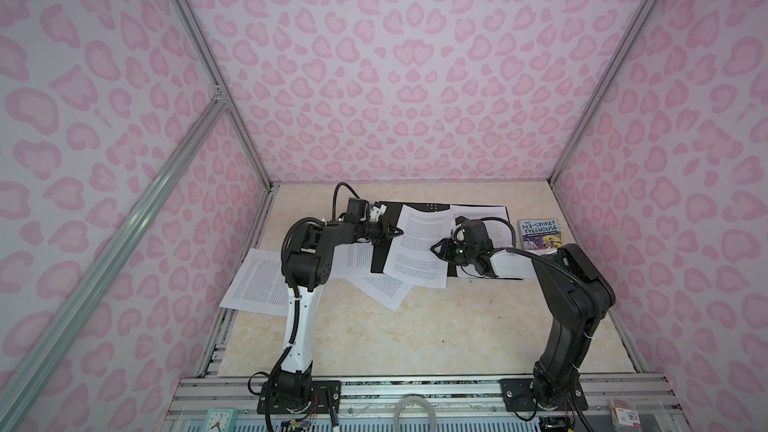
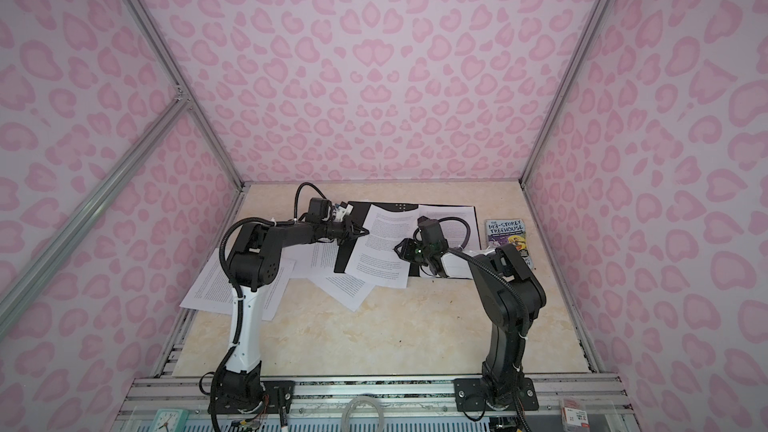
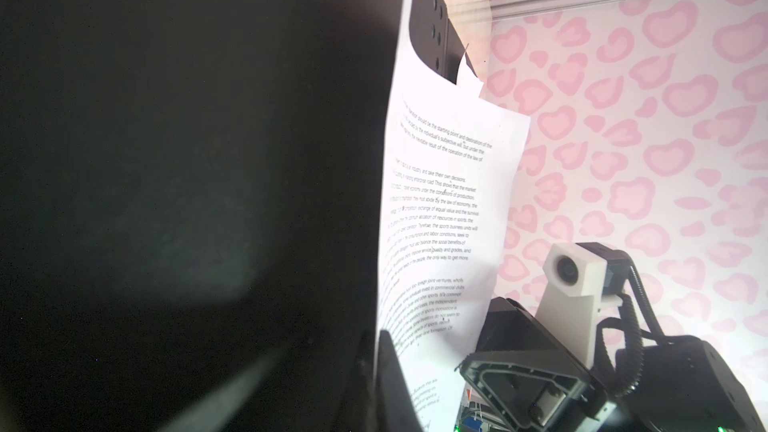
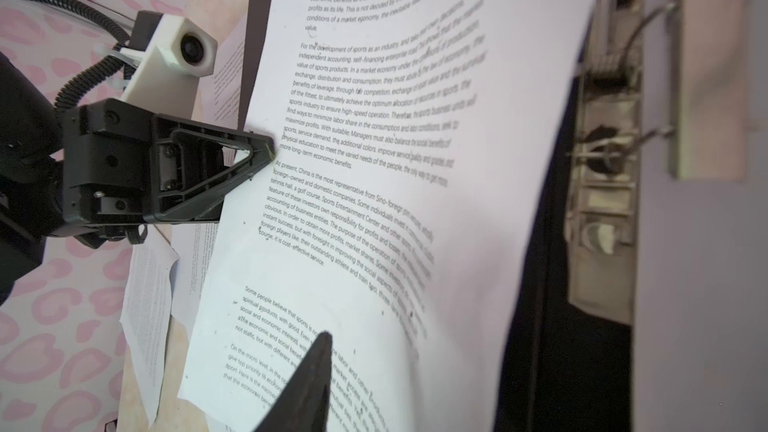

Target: Put the files into the folder

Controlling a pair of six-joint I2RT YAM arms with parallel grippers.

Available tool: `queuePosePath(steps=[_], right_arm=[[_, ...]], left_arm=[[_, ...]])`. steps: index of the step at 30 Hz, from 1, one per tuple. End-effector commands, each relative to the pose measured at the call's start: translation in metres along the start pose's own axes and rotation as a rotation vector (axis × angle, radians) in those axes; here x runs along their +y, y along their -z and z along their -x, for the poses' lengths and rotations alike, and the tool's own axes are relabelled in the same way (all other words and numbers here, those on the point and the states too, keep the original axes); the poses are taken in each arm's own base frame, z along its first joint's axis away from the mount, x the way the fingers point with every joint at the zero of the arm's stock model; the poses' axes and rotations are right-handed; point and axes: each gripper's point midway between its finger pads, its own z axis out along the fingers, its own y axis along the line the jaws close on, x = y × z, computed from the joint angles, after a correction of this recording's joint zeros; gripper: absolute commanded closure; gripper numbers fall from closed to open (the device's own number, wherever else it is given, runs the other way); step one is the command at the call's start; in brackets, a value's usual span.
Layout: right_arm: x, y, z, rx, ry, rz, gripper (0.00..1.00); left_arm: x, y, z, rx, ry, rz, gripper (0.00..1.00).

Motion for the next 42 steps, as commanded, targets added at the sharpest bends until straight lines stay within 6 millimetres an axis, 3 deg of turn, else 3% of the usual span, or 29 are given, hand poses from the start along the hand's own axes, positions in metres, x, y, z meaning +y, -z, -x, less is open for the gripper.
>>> queuePosePath(steps=[1,4,7,14,17,18,23,28,32,39,42], right_arm=[[0.004,0.002,0.008,-0.049,-0.022,0.017,0.64],[0.007,0.003,0.009,-0.053,-0.028,0.026,0.82],[0.012,0.007,0.012,-0.057,-0.019,0.028,1.0],[0.038,0.037,0.028,-0.046,0.069,0.016,1.0],[0.049,0.056,0.036,-0.049,0.1,0.015,1.0],[0.051,0.063,0.039,-0.045,0.108,0.007,1.0],[0.051,0.09,0.054,-0.014,0.143,-0.021,1.0],[0.039,0.116,0.071,0.008,0.141,-0.056,1.0],[0.029,0.128,0.078,0.044,0.154,-0.098,1.0],[-0.002,0.136,0.089,0.094,0.196,-0.255,1.0],[-0.018,0.139,0.096,0.073,0.184,-0.306,1.0]], left_arm=[[0.016,-0.001,0.002,-0.024,0.004,0.033,0.97],[0.013,0.001,0.0,-0.019,0.011,0.018,0.96],[-0.003,0.007,0.004,-0.033,-0.02,-0.03,0.85],[-0.079,0.048,-0.006,-0.111,-0.155,-0.131,0.35],[-0.122,0.075,-0.014,-0.166,-0.219,-0.181,0.07],[-0.14,0.086,-0.019,-0.185,-0.248,-0.203,0.02],[-0.231,0.129,-0.06,-0.264,-0.41,-0.277,0.03],[-0.299,0.146,-0.119,-0.307,-0.568,-0.31,0.03],[-0.318,0.149,-0.154,-0.322,-0.63,-0.307,0.03],[-0.299,0.14,-0.208,-0.283,-0.686,-0.275,0.03],[-0.281,0.143,-0.225,-0.338,-0.754,-0.217,0.03]])
